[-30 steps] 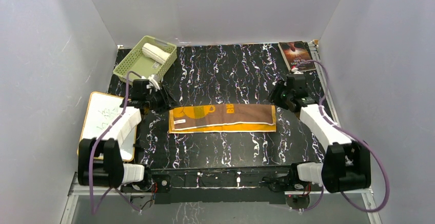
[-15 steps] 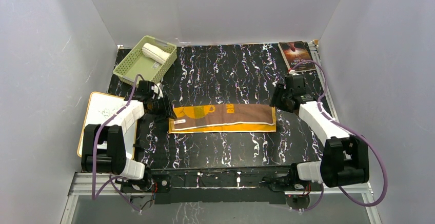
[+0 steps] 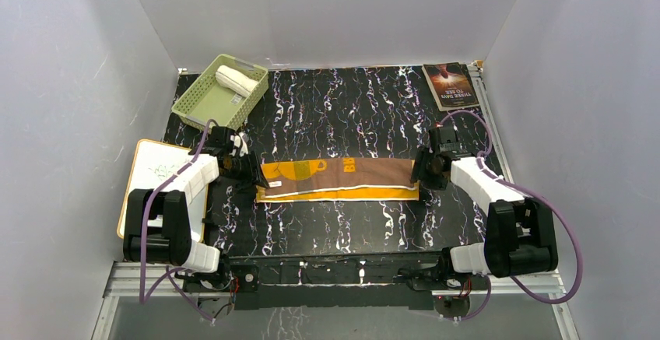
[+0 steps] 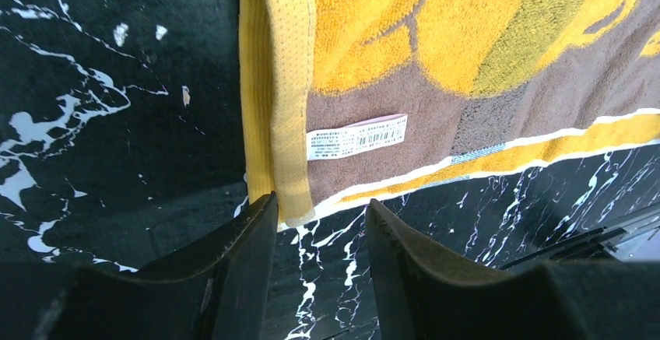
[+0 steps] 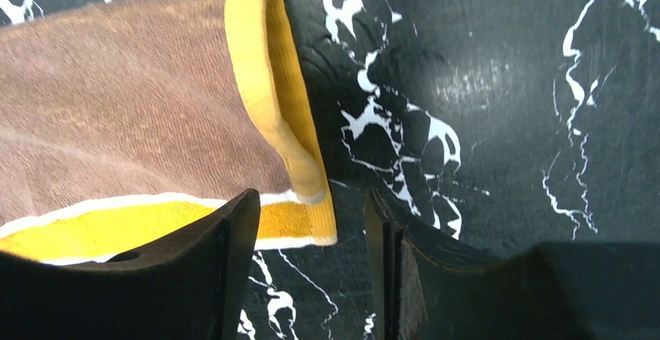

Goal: Roll the towels
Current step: Fold the towel at the center of the board.

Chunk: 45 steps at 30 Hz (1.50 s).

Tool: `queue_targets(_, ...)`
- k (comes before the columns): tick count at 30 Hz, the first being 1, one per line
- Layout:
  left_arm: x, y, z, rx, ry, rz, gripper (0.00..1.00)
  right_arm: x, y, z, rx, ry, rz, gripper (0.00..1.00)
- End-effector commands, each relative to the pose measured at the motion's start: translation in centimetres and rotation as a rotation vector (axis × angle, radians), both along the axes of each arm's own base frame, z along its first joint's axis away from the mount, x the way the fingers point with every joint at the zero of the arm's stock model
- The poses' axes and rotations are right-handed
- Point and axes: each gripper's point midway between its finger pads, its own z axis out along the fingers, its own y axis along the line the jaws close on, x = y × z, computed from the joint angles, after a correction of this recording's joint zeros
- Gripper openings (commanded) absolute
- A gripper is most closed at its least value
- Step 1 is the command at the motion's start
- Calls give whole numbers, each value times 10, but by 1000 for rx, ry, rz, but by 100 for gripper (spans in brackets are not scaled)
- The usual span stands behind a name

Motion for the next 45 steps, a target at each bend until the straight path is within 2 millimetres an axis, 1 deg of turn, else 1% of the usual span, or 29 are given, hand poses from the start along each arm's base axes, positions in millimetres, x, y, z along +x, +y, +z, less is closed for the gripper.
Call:
queue_targets(1, -12, -9, 4, -56, 31, 1, 43, 2, 2, 11, 19, -30, -20, 48)
queue_targets(4, -15, -10, 1, -64, 44, 2, 41, -2, 1, 2, 13, 3, -23, 46)
queue_targets(9, -16, -11, -2, -67, 48, 4, 40, -1, -1, -4, 1, 10, -31, 39)
queue_targets(14, -16, -10, -4, -64, 54, 5, 39, 0, -2, -9, -3, 17, -32, 37)
queue_targets(19, -14, -10, -4, -64, 59, 2, 38, 6, -5, -13, -22, 12, -40, 33)
queue_targets(24, -11, -8, -3, -51, 59, -6, 38, 10, -5, -16, -27, 15, -34, 28)
queue_targets(26, -11, -8, -3, -48, 61, -8, 38, 10, -5, -17, -28, 17, -32, 25)
queue_targets(27, -11, -8, -3, -49, 62, -8, 38, 10, -5, -17, -27, 17, -31, 22)
queue_targets(30, -11, -8, -3, -48, 66, -10, 38, 10, -5, -14, -25, 14, -29, 14)
queue_targets(34, -9, -8, -1, -47, 65, -13, 38, 10, -5, -8, -27, 3, -27, 10)
queue_targets(37, -7, -8, -3, -47, 64, -13, 38, 12, -4, -3, -21, -4, -21, 2)
queue_targets(43, -7, -9, -4, -51, 64, -13, 36, 15, -3, 7, -21, -15, -11, 0)
queue_targets(45, -9, -9, -8, -49, 71, -15, 36, 15, -3, 8, -22, -15, -8, 0)
